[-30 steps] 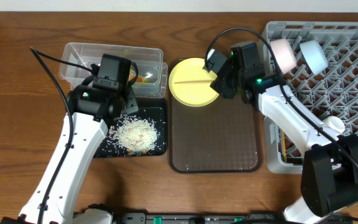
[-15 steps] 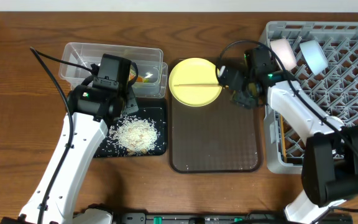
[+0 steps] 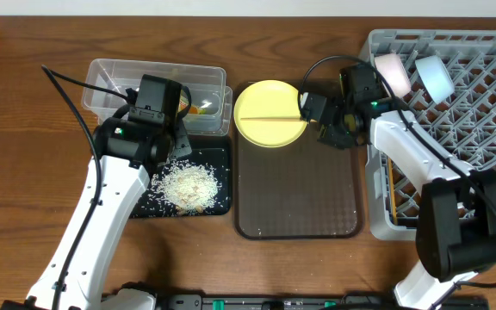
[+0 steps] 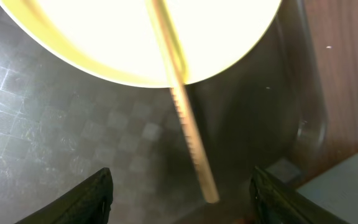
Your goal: Sort waste into correct bins and load items into the dishwasher rack
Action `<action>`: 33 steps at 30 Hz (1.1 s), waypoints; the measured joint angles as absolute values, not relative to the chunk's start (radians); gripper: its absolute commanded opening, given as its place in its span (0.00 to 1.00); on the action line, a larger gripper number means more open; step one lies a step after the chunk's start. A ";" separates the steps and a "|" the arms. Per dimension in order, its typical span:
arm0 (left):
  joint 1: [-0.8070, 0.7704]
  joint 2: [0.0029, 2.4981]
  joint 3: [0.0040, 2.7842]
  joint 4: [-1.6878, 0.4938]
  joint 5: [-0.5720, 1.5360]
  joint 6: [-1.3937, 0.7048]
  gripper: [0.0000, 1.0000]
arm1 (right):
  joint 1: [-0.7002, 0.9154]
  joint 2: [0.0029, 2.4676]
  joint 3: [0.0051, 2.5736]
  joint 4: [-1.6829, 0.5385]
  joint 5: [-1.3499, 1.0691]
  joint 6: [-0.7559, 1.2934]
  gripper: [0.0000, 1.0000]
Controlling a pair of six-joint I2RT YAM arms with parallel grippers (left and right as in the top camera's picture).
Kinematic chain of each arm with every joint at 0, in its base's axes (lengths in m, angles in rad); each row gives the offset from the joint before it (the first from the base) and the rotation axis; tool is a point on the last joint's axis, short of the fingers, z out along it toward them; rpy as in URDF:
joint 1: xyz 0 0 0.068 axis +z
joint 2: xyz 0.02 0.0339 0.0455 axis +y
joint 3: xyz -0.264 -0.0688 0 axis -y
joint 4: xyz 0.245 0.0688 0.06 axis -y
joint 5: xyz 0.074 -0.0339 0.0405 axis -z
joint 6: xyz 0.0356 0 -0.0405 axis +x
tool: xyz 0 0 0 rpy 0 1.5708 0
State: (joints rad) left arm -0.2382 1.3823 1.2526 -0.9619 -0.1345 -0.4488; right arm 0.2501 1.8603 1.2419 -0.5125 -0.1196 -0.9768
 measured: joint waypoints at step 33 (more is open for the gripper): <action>-0.238 1.382 1.253 -0.962 -0.134 -0.449 0.54 | 0.250 1.962 1.242 -0.489 -0.100 -0.698 0.01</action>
State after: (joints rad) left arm -0.2382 1.3823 1.2526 -0.9619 -0.1345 -0.4488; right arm 0.2501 1.9621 1.2415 -0.4889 -0.0998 -0.6975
